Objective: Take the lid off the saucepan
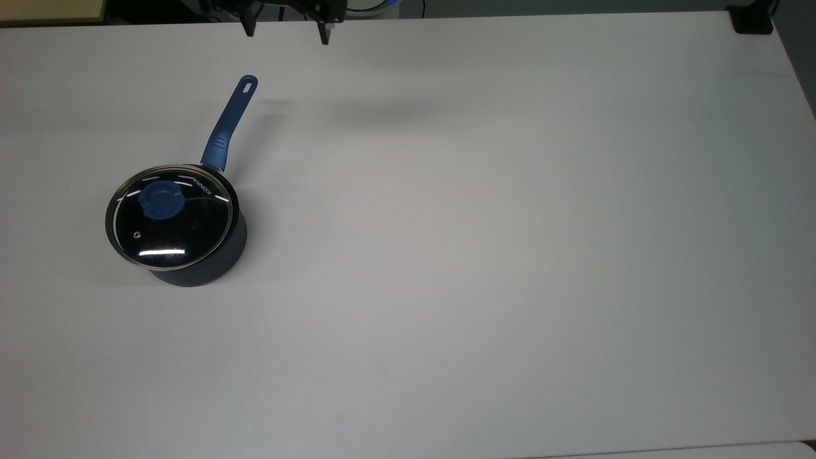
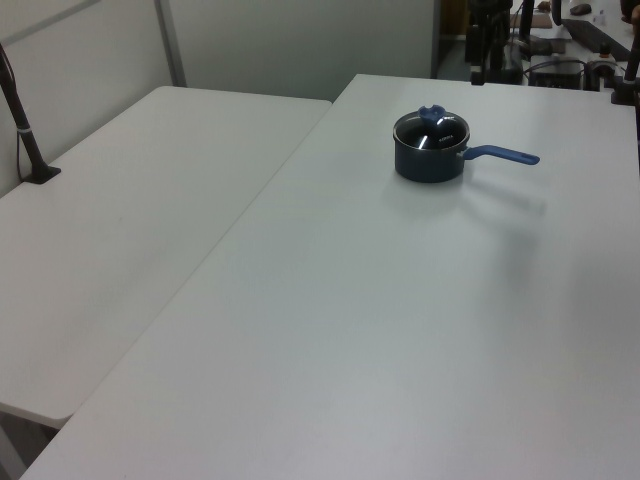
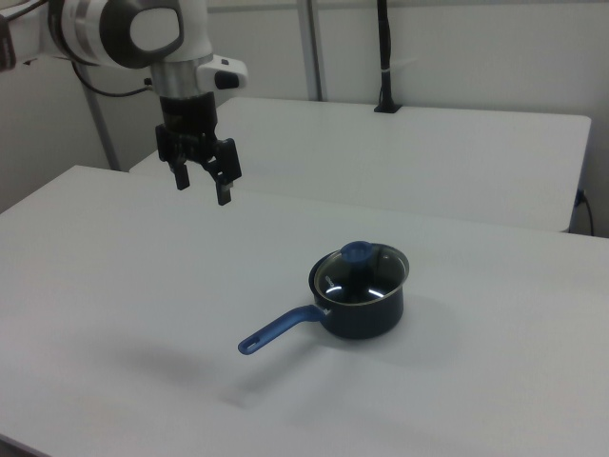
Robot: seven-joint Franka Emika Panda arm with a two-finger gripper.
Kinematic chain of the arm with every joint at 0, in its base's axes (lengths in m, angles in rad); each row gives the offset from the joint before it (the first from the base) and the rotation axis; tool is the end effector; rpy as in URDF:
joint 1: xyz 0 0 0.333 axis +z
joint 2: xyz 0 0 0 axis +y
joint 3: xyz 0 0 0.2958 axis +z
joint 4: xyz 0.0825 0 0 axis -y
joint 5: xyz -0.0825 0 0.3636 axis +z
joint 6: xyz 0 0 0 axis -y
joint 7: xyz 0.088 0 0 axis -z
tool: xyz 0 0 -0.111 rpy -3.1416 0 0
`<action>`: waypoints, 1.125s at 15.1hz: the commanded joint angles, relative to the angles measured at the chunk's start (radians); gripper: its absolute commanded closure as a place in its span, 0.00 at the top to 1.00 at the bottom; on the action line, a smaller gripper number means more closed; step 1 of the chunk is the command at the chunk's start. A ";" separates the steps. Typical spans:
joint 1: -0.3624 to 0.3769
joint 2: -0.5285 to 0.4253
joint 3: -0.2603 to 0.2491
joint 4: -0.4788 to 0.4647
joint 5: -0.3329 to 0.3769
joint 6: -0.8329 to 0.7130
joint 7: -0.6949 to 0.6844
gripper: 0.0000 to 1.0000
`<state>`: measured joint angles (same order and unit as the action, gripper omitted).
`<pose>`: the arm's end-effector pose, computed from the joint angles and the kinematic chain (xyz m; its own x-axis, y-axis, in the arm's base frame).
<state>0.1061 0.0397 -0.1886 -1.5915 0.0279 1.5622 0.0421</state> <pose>0.5406 -0.0397 0.5693 0.9899 -0.1242 -0.0690 -0.1257 -0.9919 -0.0175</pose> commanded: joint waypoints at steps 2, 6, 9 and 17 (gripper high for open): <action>-0.022 0.012 -0.005 0.021 -0.009 0.025 -0.001 1.00; -0.083 0.019 -0.005 0.021 -0.008 0.110 -0.008 1.00; -0.153 0.057 -0.005 0.044 -0.006 0.127 -0.013 1.00; -0.246 0.156 -0.006 0.084 -0.008 0.271 0.097 1.00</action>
<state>-0.1375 0.1454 -0.1937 -1.5248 0.0277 1.7868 0.0665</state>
